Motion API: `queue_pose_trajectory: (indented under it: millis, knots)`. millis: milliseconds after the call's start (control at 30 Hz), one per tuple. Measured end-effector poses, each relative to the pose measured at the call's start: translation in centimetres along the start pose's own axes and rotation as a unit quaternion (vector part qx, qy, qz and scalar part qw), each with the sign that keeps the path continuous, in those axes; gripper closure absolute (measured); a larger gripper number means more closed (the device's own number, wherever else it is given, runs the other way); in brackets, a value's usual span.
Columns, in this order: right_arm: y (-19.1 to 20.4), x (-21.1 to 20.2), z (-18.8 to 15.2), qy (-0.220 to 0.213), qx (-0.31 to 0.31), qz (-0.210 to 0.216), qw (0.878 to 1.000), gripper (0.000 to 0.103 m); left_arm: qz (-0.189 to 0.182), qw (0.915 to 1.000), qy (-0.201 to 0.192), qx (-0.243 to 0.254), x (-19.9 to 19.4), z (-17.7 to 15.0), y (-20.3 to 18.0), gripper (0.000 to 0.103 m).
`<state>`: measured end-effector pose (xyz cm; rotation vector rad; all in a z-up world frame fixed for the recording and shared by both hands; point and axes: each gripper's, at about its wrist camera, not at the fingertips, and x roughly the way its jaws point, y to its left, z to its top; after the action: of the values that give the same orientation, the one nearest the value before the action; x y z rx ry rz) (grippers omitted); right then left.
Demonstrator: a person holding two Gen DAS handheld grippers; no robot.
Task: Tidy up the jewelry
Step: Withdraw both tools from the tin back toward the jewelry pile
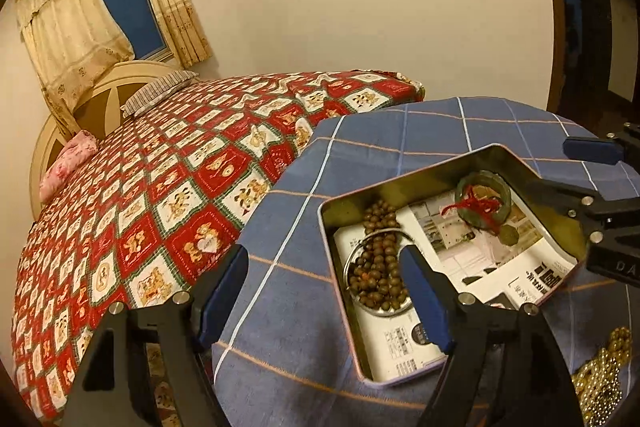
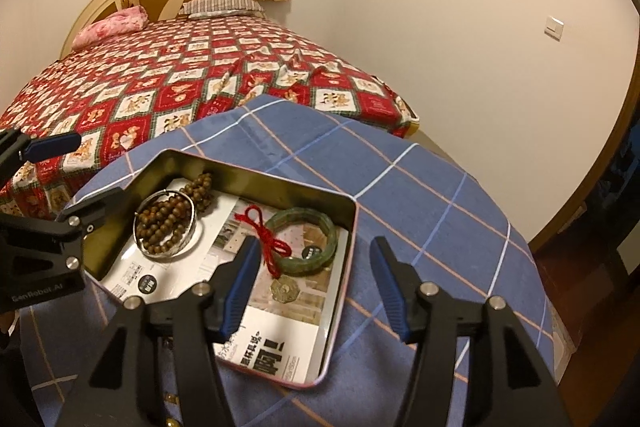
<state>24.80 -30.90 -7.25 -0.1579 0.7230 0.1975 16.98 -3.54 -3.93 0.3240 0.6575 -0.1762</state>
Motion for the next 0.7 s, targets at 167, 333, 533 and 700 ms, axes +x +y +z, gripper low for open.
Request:
queue_pose_trajectory:
  millis: [167, 333, 533, 700]
  knots:
    - [-0.2, -0.8, -0.7, -0.001, 0.003, -0.003, 1.0, 0.037, -0.002, 1.0, 0.007, -0.005, -0.6, -1.1, 0.3, 0.025]
    - [-0.4, -1.6, -1.9, 0.005, 0.007, -0.003, 1.0, 0.037, 0.007, 0.9999, 0.014, 0.001, -1.6, -2.7, 0.2, 0.025]
    - [-0.6, -2.9, -4.3, 0.016, 0.022, -0.004, 1.0, 0.035, -0.003, 0.9995, 0.031, -0.006, -3.4, -5.7, 0.0, 0.025]
    - [-0.9, -4.2, -6.4, 0.025, 0.035, -0.006, 0.999, 0.034, -0.013, 0.9993, 0.033, -0.01, -5.5, -7.9, -0.9, 0.025]
